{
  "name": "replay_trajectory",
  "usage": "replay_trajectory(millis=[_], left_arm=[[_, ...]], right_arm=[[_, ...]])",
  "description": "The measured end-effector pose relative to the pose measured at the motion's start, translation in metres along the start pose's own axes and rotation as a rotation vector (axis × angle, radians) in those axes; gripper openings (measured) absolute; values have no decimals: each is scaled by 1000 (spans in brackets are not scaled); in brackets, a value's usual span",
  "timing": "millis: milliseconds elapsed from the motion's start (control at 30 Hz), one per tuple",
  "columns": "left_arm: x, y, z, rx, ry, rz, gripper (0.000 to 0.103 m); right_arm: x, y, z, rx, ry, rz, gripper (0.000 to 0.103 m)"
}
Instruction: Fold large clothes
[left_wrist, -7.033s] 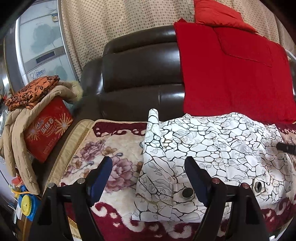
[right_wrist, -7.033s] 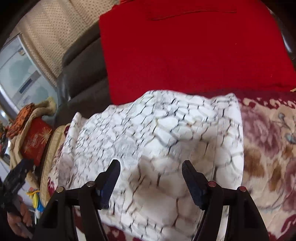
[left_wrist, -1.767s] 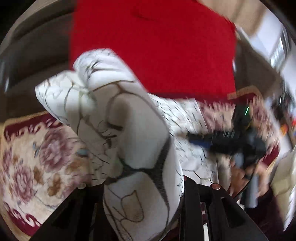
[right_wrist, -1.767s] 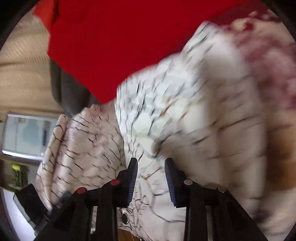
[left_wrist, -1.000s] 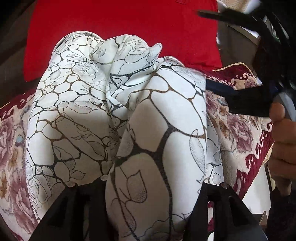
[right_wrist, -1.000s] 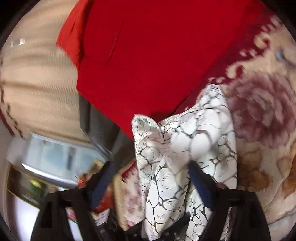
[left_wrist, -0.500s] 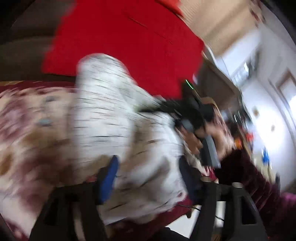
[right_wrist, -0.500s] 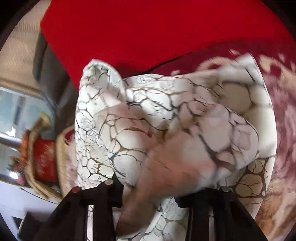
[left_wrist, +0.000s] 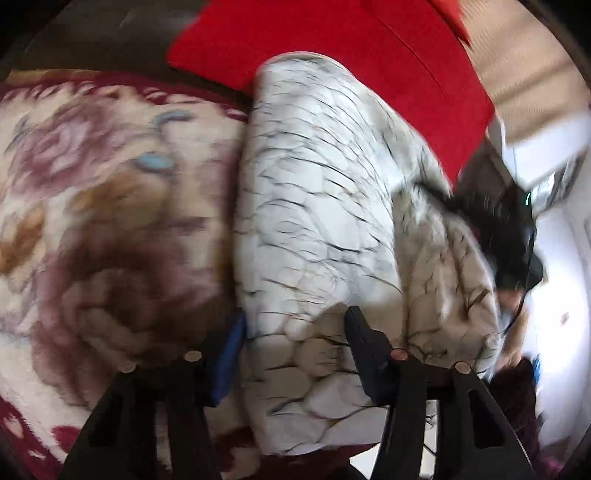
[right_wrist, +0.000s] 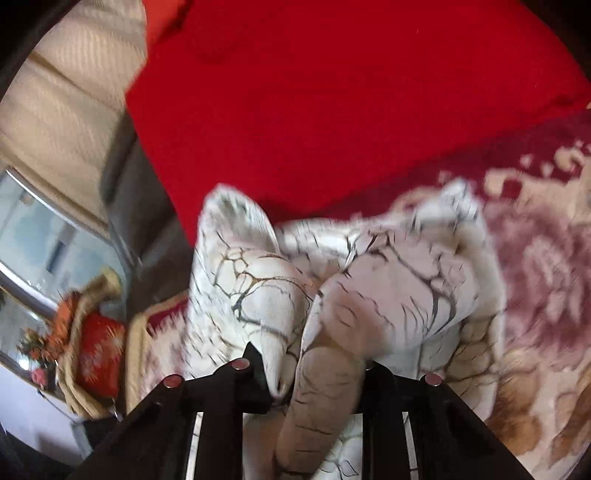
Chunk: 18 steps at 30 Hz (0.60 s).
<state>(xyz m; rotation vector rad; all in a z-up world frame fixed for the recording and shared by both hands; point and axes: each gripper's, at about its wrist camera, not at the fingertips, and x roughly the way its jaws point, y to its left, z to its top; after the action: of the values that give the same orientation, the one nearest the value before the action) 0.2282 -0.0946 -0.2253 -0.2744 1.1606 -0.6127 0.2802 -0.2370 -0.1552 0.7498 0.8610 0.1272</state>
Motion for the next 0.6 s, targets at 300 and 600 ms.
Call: replay_trajectory(millis=[300, 600], left_arm=[[27, -80, -7, 147, 8, 144, 88], [21, -89, -20, 193, 6, 251, 98]], right_arm=[[-21, -40, 18, -4, -94, -77, 18], [-12, -113, 23, 64, -2, 49, 28]])
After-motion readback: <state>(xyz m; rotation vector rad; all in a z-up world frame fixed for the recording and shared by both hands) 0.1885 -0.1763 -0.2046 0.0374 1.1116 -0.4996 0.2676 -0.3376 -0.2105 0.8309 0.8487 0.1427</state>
